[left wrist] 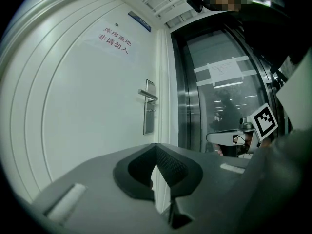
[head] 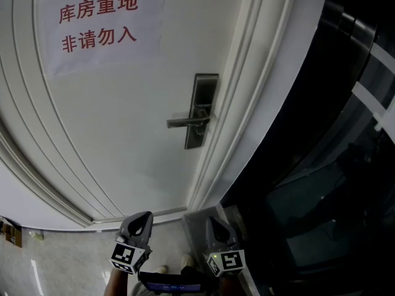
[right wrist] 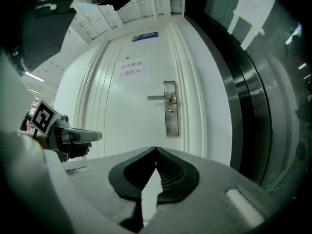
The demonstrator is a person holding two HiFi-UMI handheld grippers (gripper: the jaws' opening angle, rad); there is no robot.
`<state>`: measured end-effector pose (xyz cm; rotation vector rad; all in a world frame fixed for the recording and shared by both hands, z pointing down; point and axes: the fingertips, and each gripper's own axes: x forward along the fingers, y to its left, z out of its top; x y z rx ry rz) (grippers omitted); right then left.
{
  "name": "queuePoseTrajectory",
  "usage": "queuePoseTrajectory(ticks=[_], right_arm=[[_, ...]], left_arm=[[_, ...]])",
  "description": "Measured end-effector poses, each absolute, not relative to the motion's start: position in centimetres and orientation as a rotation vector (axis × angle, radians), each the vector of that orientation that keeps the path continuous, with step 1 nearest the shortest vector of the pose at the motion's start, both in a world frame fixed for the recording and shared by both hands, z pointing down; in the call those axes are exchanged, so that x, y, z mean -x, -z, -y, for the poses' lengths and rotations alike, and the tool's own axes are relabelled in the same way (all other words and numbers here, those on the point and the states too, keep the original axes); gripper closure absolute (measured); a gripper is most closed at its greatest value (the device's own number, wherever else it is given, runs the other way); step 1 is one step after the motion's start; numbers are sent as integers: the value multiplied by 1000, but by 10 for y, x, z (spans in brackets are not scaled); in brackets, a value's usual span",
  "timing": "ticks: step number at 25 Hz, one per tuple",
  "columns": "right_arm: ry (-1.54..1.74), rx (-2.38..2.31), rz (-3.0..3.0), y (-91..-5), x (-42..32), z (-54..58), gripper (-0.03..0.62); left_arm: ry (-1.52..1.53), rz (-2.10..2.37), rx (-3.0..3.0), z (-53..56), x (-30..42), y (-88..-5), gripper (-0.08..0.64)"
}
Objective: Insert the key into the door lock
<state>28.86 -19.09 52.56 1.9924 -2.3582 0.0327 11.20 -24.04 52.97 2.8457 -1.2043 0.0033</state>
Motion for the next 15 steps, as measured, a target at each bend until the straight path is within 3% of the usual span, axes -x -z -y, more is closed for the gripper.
queuePoseTrajectory(ticks=[15], right_arm=[[-43, -1982, 2377, -526, -283, 188, 591]], left_arm=[[-6, 1203, -2839, 236, -112, -533, 558]])
